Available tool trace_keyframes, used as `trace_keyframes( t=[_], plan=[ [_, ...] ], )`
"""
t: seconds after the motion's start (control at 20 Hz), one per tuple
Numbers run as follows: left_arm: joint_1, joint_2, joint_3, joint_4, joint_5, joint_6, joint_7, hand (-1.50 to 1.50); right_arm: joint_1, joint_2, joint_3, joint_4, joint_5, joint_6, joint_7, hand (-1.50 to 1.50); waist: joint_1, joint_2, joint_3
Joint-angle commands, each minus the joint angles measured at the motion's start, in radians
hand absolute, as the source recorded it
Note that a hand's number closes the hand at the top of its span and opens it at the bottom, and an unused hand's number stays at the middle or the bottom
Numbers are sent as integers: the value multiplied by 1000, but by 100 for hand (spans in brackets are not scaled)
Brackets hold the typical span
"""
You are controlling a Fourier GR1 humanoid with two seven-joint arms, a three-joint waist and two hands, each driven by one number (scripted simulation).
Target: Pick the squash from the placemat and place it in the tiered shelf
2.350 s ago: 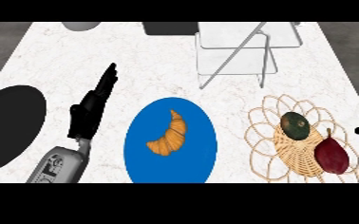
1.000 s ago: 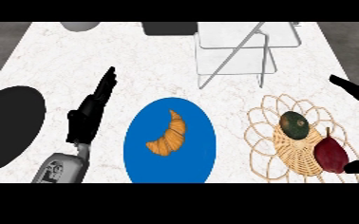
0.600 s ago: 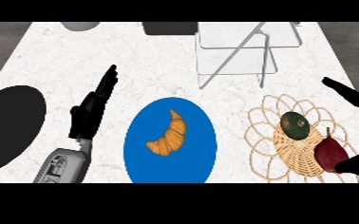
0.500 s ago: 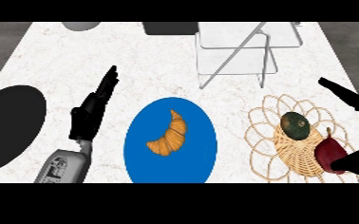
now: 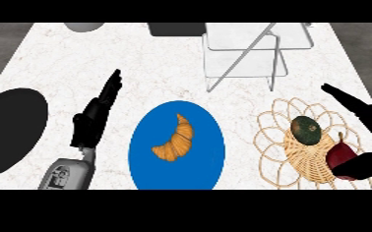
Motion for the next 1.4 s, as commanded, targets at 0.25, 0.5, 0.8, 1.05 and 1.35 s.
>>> trace_keyframes(
  t=[0.25, 0.5, 0.8, 1.05, 1.35],
  plan=[
    [-35, -47, 22, 35, -44, 5, -7, 0, -25, 73, 26, 51, 146, 9, -16, -150, -1, 1, 0],
    [-28, -40, 57, 64, -24, -48, -47, 0, -30, 69, -27, 182, 202, -24, -159, -150, 0, 1, 0],
    [-28, -40, 74, -6, -41, -44, 36, 0, 21, 124, 10, 130, 294, -46, -137, -150, -2, 0, 0],
    [-21, -25, 88, -34, -37, -87, 42, 0, -114, 144, -16, 244, 303, -13, -110, -150, 1, 0, 0],
    [55, -60, 50, -56, -86, -65, 11, 0, -118, 174, -3, 347, 364, -84, -188, -150, 3, 0, 0]
  ],
)
